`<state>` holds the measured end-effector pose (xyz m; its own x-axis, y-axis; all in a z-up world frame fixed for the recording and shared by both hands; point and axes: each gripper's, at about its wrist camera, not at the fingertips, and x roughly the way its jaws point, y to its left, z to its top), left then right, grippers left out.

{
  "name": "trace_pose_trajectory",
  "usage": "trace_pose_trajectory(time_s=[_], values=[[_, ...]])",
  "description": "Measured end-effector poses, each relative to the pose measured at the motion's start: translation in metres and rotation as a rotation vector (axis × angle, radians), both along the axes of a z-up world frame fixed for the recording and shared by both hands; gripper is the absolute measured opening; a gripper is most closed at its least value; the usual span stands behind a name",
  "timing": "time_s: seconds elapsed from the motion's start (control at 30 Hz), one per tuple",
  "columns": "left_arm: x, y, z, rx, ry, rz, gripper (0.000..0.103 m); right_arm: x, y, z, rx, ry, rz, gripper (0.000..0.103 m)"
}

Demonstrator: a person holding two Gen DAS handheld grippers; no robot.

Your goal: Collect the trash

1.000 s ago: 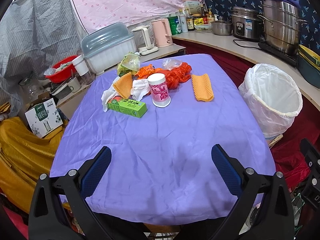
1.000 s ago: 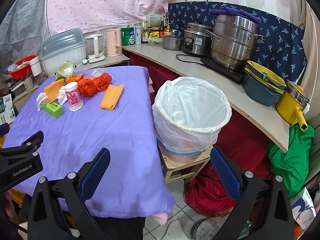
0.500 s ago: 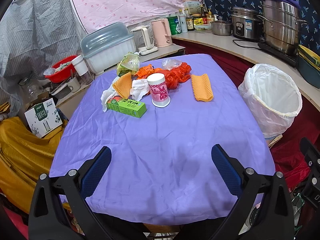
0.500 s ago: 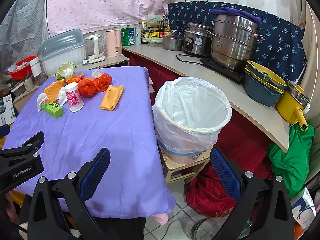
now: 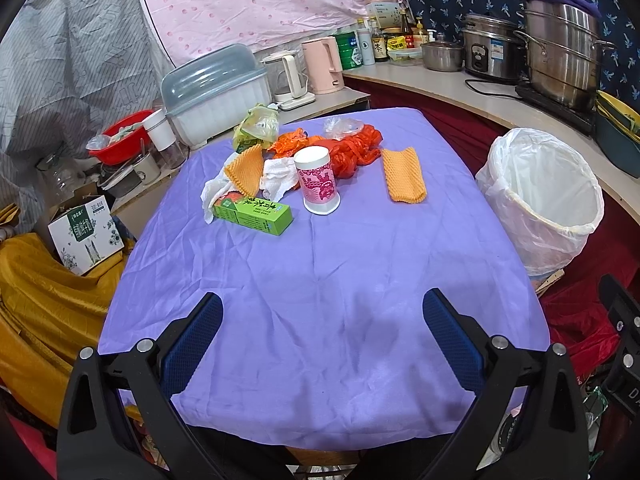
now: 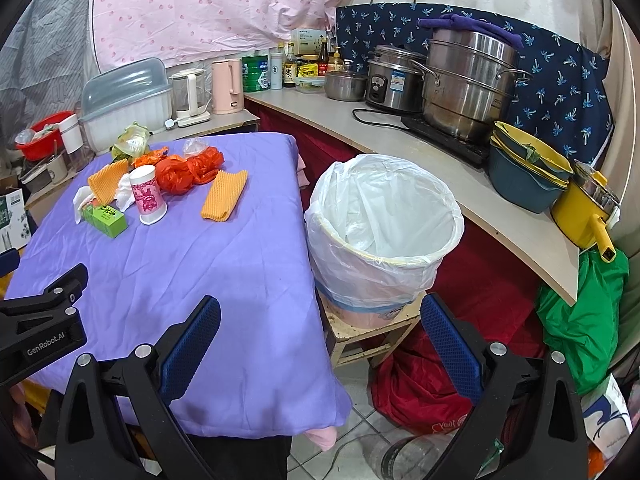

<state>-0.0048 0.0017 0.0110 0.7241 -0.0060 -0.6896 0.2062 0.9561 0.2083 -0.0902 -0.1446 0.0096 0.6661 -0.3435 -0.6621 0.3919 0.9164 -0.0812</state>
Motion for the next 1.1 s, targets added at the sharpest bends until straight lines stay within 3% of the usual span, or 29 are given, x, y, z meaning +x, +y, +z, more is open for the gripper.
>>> trace_pose_trajectory(time_s=[0.8, 1.1], values=[[0.003, 0.002, 0.0, -0.011, 0.012, -0.002, 0.096, 0.006, -0.003, 0.005, 0.006, -0.011, -0.009, 0.096], [0.043, 0.019, -0.001, -0.058, 0.055, 0.034, 0.096, 0.041, -0.003, 0.004, 0.013, -0.011, -0.013, 0.096]])
